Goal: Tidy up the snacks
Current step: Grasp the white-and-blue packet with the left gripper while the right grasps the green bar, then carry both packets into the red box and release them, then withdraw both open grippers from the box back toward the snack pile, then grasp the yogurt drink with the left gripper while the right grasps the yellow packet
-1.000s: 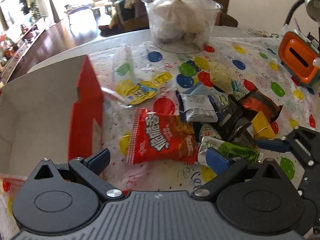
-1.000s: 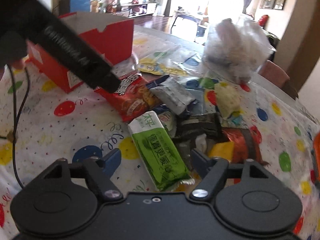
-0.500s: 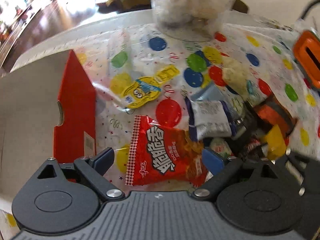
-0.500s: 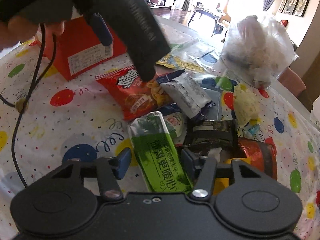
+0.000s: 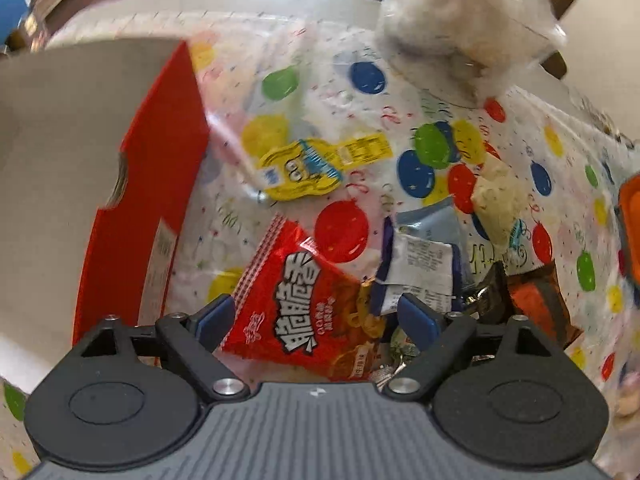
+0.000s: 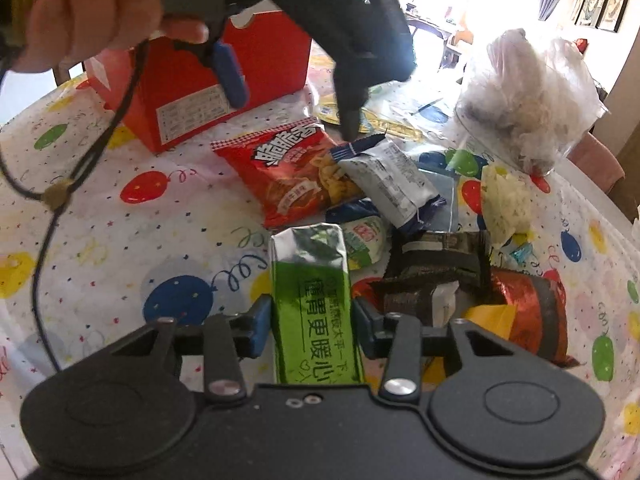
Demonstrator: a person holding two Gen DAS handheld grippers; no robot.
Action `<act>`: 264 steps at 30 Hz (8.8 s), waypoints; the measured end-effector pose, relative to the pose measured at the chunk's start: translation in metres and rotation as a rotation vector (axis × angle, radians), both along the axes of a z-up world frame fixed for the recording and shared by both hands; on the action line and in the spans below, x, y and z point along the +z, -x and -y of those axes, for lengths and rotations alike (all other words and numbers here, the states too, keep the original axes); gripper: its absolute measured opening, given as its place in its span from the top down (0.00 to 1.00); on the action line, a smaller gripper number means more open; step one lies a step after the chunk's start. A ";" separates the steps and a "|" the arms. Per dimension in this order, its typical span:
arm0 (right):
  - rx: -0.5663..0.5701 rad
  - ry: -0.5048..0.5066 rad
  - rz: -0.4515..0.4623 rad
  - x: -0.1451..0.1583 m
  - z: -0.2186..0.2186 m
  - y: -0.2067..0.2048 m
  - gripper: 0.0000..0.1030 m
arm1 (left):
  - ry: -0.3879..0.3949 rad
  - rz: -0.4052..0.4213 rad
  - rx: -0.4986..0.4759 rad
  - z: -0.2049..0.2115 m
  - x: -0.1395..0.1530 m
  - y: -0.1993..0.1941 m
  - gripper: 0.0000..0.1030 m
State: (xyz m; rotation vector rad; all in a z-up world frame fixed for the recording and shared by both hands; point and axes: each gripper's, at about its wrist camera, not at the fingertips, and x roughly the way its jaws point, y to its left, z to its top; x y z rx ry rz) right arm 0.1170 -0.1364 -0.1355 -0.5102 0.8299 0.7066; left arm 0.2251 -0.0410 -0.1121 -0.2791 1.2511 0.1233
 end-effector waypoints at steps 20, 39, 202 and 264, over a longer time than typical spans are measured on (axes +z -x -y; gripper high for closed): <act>-0.098 -0.201 -0.134 0.027 0.033 0.017 0.60 | -0.184 0.127 -0.890 0.080 -0.003 -0.022 0.20; -0.165 -0.231 -0.194 0.025 0.031 0.012 0.60 | -0.190 -0.067 -1.241 0.105 -0.039 -0.048 0.24; -0.391 -0.273 -0.047 0.102 0.068 0.007 0.00 | -0.082 0.408 -0.403 0.007 0.063 0.133 0.19; -0.754 -0.429 -0.418 0.003 0.119 -0.072 0.81 | -0.052 0.169 -0.431 0.080 -0.047 0.028 0.68</act>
